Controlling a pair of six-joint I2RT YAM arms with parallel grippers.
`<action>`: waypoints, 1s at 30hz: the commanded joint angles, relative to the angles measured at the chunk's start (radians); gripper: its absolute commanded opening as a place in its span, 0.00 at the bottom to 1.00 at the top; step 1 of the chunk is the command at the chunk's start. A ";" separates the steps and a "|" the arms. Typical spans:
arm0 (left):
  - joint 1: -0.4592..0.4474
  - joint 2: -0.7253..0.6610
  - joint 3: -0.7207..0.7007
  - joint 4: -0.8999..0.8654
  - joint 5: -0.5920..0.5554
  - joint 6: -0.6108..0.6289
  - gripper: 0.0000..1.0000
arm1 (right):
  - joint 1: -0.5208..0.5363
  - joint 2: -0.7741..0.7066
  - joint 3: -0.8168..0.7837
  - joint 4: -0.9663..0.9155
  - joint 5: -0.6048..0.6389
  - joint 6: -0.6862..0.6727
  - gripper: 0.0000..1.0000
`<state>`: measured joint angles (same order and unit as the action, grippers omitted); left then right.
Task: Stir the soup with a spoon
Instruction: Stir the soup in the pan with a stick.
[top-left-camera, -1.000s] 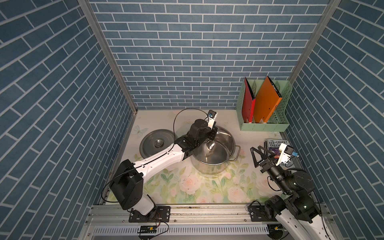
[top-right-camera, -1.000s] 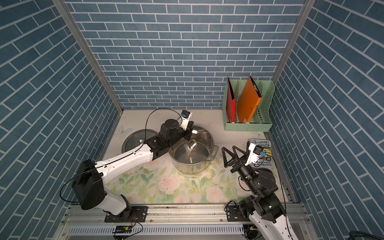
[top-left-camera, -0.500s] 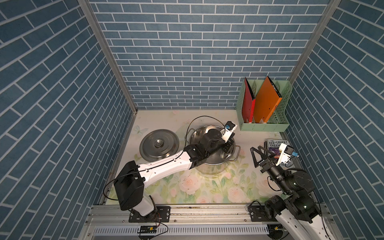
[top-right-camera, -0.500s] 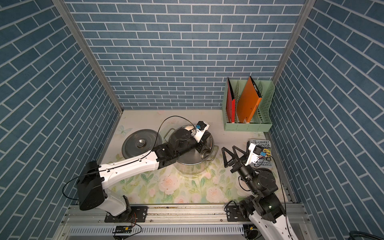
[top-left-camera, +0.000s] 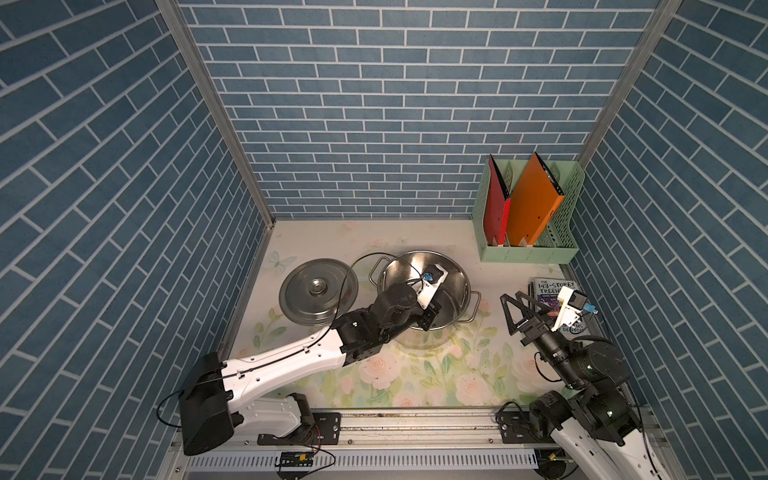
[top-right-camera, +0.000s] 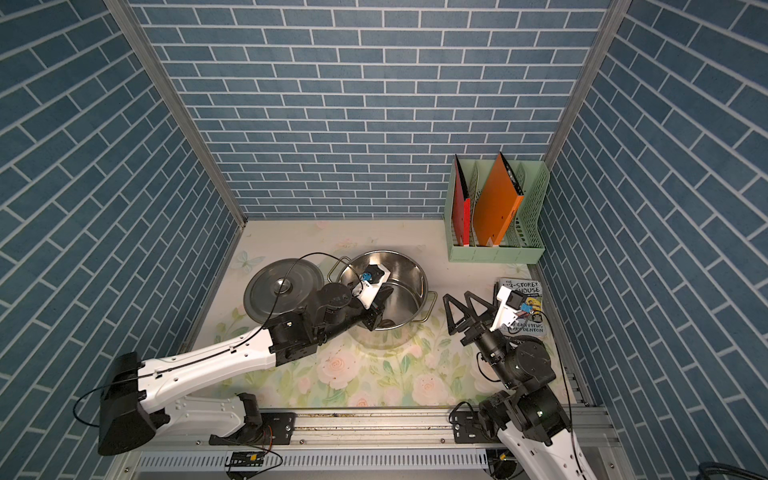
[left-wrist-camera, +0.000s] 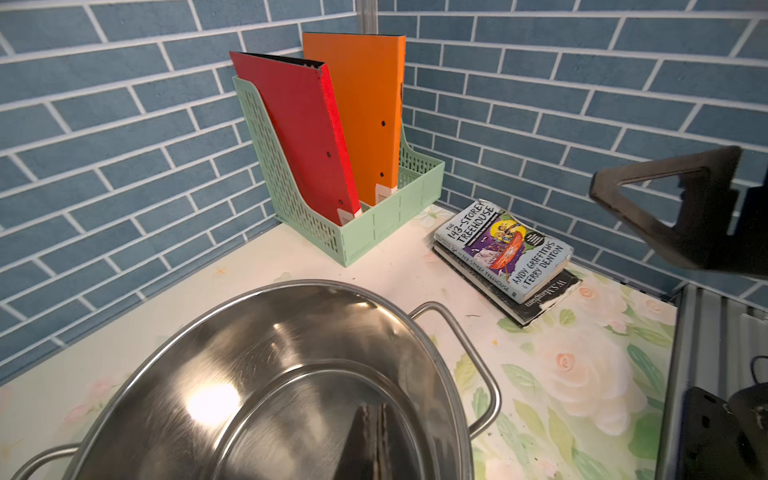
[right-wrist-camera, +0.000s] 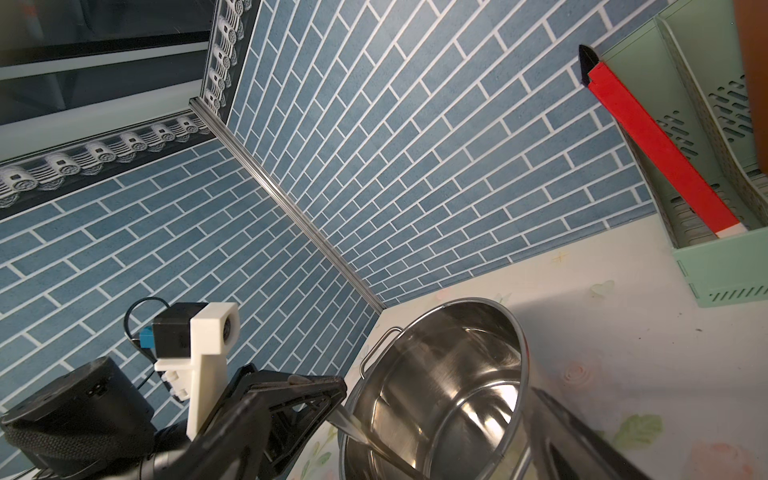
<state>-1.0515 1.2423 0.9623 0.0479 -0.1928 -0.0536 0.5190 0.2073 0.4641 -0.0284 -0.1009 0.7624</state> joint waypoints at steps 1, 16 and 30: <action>0.043 -0.034 -0.026 -0.075 -0.119 -0.021 0.00 | 0.004 0.013 -0.006 0.044 -0.008 0.008 0.99; 0.211 0.054 0.053 0.045 -0.182 0.036 0.00 | 0.004 -0.003 0.009 0.021 -0.007 0.010 0.99; 0.217 0.287 0.238 0.208 0.014 0.063 0.00 | 0.004 -0.040 0.025 -0.025 0.011 0.007 0.99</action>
<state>-0.8333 1.5227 1.1774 0.1715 -0.2665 0.0170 0.5190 0.1860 0.4644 -0.0395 -0.1001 0.7624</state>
